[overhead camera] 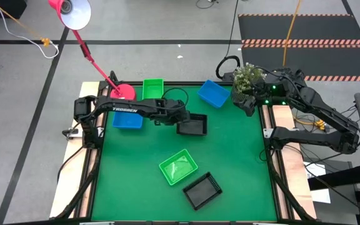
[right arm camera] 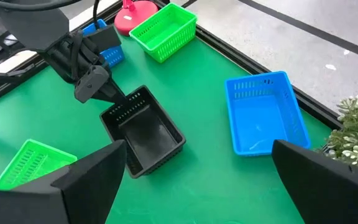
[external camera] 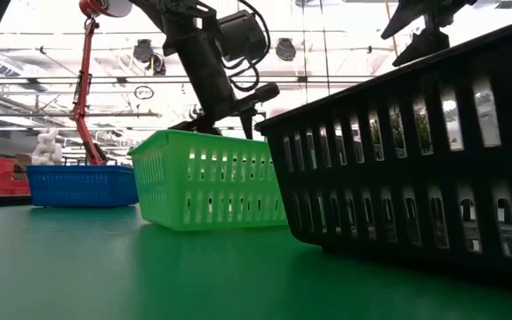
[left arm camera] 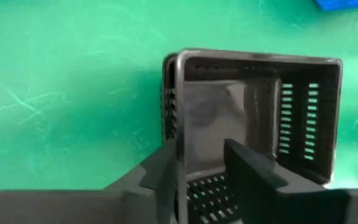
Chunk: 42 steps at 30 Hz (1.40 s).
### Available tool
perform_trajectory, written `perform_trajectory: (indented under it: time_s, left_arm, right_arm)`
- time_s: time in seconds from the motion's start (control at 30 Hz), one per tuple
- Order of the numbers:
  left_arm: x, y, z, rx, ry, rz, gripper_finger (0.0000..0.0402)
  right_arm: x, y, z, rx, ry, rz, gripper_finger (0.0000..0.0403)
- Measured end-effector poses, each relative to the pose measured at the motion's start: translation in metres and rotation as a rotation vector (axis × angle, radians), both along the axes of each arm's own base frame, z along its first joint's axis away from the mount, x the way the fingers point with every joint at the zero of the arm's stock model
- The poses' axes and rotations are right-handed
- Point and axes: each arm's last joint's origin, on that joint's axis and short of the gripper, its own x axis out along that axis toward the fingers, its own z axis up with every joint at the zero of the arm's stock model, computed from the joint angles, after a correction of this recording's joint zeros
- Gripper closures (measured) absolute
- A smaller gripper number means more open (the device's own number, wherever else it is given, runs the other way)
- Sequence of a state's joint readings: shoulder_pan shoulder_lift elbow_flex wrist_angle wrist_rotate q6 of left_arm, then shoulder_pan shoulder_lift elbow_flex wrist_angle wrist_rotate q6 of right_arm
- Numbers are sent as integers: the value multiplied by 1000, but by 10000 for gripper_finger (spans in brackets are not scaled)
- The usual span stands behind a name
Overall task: Stack baskets by color
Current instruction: Stack the bottom left black bin on the top black bin, then stack the right blue bin on the left stacked blue bins
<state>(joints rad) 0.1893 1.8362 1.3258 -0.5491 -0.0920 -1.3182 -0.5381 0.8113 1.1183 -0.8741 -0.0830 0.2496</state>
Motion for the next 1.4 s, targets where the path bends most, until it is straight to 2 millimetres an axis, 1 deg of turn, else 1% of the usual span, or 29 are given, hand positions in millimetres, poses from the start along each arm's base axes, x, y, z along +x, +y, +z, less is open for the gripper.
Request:
perform_trajectory:
  time_s: [0.1, 0.2, 0.33, 0.5, 0.67, 0.73, 0.8, 0.83, 0.9, 1.0, 1.13, 1.23, 1.4]
  left_arm:
    - [-3, -1, 13, 2, -37, -16, 236]
    - [-9, -1, 29, 34, -74, -44, 225]
    - [-17, 3, 46, 112, -97, -104, 223]
    - [-28, 9, 64, 196, -111, -201, 222]
    - [-38, 20, 72, 245, -92, -250, 222]
    - [-39, 23, 76, 261, -104, -250, 222]
    - [-45, 24, 79, 248, -93, -245, 222]
    - [-47, 24, 81, 246, -94, -242, 222]
    - [-51, 23, 91, 269, -133, -243, 222]
    - [-61, 20, 103, 307, -133, -287, 222]
    - [-73, 18, 111, 351, -92, -335, 222]
    - [-83, 18, 113, 347, -45, -356, 222]
    - [-88, 16, 109, 325, 16, -379, 222]
  right_arm:
    - [-1, 1, -1, 31, 4, -19, 9]
    - [-2, 2, -4, 79, 15, -47, 9]
    - [-4, 2, -6, 151, 15, -99, 9]
    - [-3, 2, -7, 283, -33, -216, 9]
    - [4, -3, -12, 390, -58, -332, 9]
    - [7, -5, -18, 428, -65, -380, 9]
    - [13, -8, -26, 453, -96, -406, 9]
    - [16, -10, -29, 459, -128, -413, 9]
    - [22, -14, -37, 478, -194, -432, 9]
    - [33, -20, -49, 507, -346, -451, 9]
    - [42, -26, -68, 572, -500, -480, 9]
    - [45, -27, -83, 631, -530, -518, 9]
    - [47, -31, -102, 687, -481, -642, 9]
